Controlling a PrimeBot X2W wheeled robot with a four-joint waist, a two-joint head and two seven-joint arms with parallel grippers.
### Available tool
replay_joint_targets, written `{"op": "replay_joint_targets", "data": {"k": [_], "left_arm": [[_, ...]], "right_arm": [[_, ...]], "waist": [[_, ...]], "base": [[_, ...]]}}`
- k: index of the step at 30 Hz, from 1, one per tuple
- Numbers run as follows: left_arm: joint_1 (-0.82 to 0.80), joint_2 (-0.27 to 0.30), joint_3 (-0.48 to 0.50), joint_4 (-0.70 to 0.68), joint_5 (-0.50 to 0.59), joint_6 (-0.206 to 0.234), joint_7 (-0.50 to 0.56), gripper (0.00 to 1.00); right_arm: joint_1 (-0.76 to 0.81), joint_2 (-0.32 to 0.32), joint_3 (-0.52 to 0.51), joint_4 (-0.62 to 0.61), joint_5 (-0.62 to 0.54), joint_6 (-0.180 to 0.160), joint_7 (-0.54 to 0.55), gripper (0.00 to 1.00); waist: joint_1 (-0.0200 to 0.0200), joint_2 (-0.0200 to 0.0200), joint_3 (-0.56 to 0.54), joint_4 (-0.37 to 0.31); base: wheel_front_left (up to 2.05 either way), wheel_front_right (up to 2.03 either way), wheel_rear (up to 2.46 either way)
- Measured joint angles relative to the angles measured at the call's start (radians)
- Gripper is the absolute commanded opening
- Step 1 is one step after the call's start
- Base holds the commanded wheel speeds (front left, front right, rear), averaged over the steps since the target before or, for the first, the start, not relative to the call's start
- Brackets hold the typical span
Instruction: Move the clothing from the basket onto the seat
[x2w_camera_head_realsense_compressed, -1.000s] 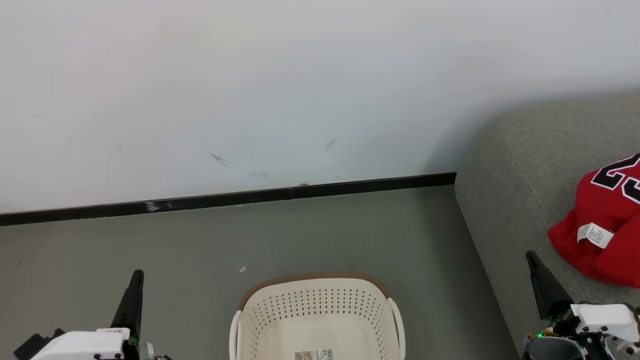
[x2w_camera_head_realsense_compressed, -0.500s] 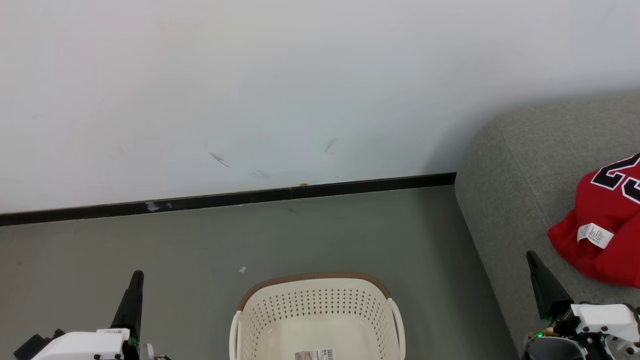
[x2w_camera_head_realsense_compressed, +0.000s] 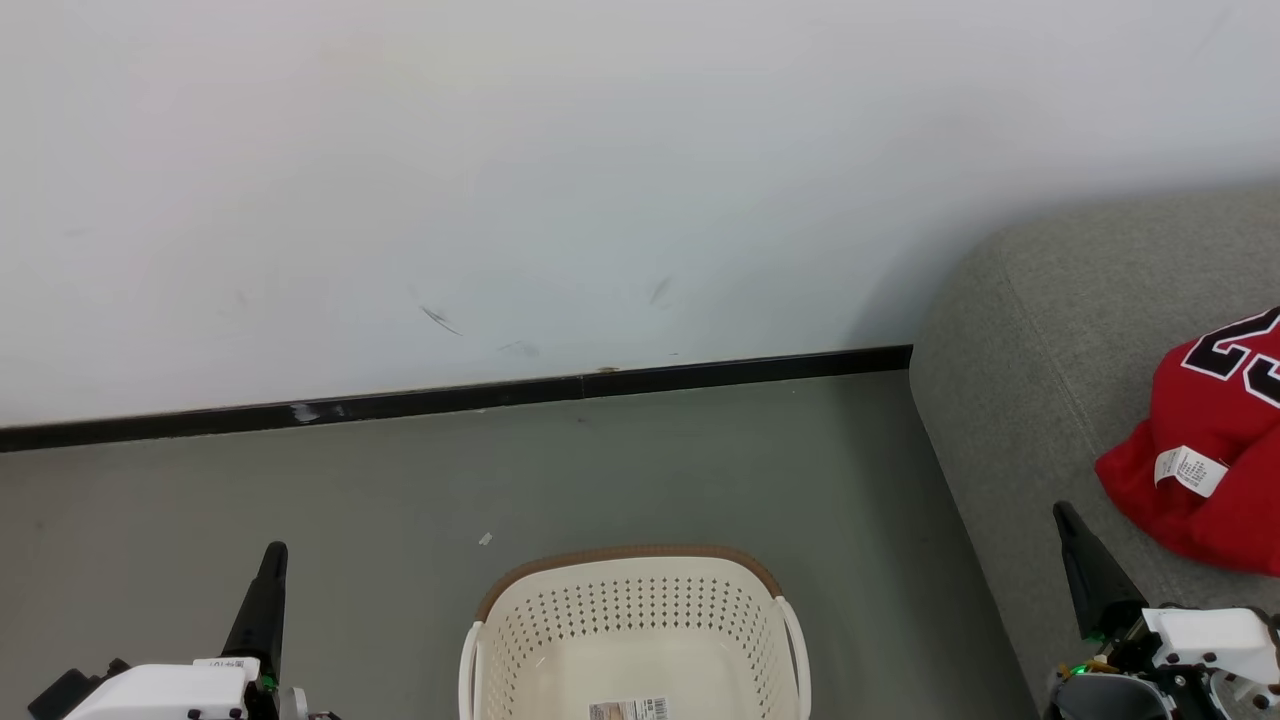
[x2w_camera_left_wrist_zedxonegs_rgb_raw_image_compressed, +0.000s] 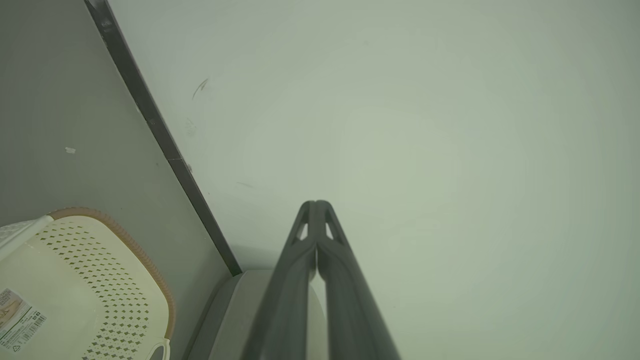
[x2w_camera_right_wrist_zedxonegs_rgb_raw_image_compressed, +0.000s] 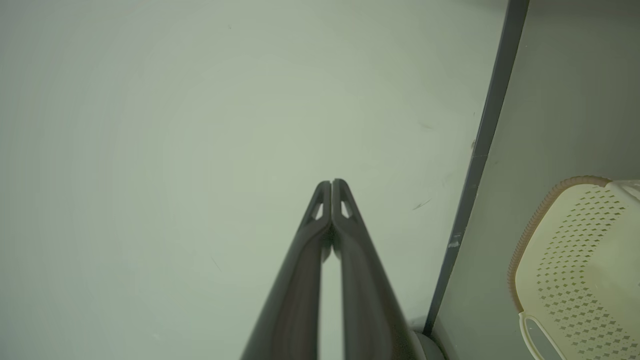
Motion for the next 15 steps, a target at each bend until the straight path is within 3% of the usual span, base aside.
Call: {"op": "replay_joint_targets", "data": {"k": [15], "left_arm": [[0.0, 0.0, 0.0, 0.003, 0.0, -0.001, 0.0, 0.0]], "right_arm": [[0.0, 0.0, -0.001, 0.001, 0.0, 0.0, 0.0, 0.0]], "waist": [[-0.0001, 0.0, 0.0, 0.0]], "base": [[0.0, 0.0, 0.0]]}}
